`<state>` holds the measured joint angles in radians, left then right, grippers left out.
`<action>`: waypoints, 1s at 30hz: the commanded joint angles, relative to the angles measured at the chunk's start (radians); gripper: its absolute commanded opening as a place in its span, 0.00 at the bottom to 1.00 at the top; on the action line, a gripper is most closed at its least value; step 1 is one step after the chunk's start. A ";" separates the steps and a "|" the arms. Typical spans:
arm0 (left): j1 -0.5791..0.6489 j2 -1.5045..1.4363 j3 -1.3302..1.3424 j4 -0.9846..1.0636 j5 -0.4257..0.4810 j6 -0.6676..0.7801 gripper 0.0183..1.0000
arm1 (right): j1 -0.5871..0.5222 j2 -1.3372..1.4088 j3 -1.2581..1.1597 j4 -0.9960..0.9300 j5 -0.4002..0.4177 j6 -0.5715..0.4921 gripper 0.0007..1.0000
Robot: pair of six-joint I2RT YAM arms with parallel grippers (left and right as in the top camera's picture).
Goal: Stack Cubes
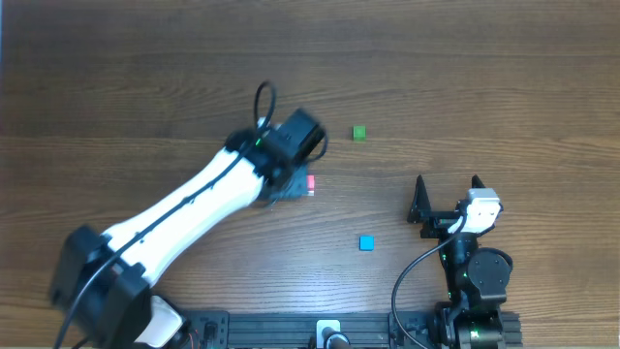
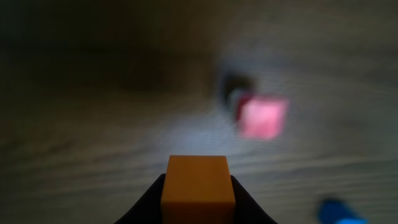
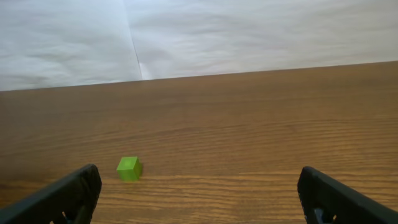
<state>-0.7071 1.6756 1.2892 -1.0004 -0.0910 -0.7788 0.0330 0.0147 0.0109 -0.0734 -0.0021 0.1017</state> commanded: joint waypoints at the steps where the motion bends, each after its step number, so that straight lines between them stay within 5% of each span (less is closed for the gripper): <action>1: -0.002 0.116 0.141 -0.028 -0.002 0.016 0.09 | -0.005 -0.006 -0.005 -0.002 -0.008 -0.002 0.99; 30: -0.065 0.219 0.148 0.009 0.011 0.068 0.10 | -0.005 -0.006 -0.005 -0.002 -0.008 -0.002 0.99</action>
<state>-0.7784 1.8797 1.4227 -0.9909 -0.0784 -0.7254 0.0330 0.0147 0.0109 -0.0734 -0.0021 0.1013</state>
